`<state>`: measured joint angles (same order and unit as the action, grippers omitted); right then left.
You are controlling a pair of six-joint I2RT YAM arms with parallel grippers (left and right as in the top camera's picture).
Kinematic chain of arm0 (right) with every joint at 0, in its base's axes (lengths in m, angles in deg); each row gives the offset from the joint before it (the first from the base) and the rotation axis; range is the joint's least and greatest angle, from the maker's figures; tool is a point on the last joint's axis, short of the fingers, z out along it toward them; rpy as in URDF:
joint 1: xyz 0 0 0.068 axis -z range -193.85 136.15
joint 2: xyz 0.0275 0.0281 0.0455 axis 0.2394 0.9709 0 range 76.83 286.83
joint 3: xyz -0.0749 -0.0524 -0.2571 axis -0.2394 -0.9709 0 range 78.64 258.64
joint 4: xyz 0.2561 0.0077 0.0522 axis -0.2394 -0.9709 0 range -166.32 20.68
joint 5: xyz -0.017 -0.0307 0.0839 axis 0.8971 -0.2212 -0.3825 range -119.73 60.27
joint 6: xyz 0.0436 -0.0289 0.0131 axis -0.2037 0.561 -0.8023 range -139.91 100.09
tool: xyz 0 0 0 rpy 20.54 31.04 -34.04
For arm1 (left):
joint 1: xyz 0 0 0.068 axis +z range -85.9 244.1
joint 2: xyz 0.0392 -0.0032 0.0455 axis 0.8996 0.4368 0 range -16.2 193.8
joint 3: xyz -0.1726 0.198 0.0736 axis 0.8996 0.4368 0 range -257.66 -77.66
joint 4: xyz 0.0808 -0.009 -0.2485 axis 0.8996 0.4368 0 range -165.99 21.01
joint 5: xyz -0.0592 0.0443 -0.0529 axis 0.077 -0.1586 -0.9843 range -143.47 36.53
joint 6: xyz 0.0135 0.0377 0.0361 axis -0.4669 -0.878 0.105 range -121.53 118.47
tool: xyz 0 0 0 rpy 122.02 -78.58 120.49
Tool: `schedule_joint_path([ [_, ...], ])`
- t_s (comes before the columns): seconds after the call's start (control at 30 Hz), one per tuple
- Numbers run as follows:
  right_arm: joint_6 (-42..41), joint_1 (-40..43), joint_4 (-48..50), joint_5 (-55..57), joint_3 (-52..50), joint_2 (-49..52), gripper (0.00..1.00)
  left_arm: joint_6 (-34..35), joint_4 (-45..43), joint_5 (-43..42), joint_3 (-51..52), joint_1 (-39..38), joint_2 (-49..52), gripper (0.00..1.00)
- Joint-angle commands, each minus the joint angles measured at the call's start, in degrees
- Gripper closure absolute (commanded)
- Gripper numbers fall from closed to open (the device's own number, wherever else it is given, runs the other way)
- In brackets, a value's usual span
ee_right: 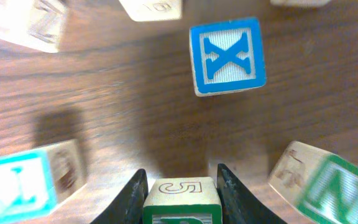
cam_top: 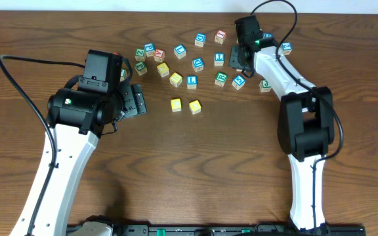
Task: Spell out CORL
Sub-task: 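Lower the right gripper onto the green R block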
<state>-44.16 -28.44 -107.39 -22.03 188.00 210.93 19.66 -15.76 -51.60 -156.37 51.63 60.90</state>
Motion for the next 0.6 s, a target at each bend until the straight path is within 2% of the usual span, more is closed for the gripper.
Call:
schedule_joint_path([
  [0.0, 3.2, 0.1, -0.8, -1.2, 0.5, -6.6, 0.73, 0.5, 0.2, 0.7, -0.9, 0.3, 0.3, 0.1],
  [0.43, 9.1, -1.1, -12.8, -20.5, 0.5, -12.7, 0.71, 0.5, 0.5, 0.7, -0.9, 0.3, 0.3, 0.1],
  [0.57, 9.3, -2.1, -18.1, -21.6, 0.5, -12.3, 0.71, 0.5, 0.6, 0.7, -0.9, 0.3, 0.3, 0.1],
])
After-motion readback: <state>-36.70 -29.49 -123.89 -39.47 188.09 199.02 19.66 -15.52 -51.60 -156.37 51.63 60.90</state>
